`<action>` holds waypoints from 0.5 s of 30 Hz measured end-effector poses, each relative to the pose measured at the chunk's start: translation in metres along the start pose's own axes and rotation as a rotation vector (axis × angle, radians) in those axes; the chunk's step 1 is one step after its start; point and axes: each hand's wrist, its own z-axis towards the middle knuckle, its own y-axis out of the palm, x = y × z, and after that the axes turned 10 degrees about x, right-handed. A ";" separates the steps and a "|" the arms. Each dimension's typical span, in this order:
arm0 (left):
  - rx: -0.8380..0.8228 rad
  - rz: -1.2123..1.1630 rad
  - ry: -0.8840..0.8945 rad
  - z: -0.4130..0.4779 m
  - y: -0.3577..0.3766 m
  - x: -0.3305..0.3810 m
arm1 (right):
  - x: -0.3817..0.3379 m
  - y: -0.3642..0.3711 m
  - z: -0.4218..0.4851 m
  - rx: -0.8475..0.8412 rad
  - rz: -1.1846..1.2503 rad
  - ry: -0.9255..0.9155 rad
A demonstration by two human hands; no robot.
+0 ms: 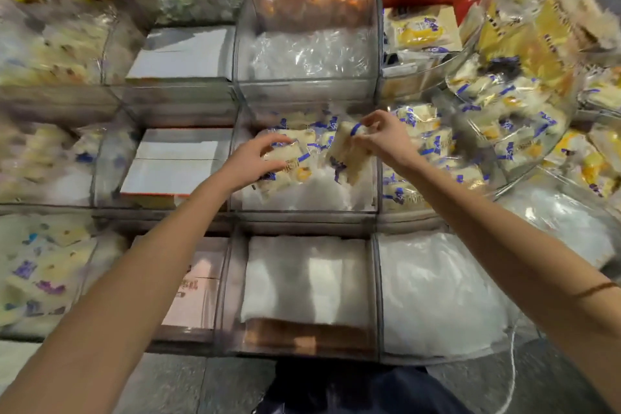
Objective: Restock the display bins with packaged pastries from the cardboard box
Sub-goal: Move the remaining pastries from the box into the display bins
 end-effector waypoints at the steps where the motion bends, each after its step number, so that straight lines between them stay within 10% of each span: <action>1: -0.040 0.008 0.008 0.008 -0.002 -0.006 | 0.002 0.006 0.000 0.034 0.061 0.050; 15: -0.276 0.347 0.249 0.077 0.024 -0.060 | 0.028 0.056 -0.030 0.104 -0.276 0.034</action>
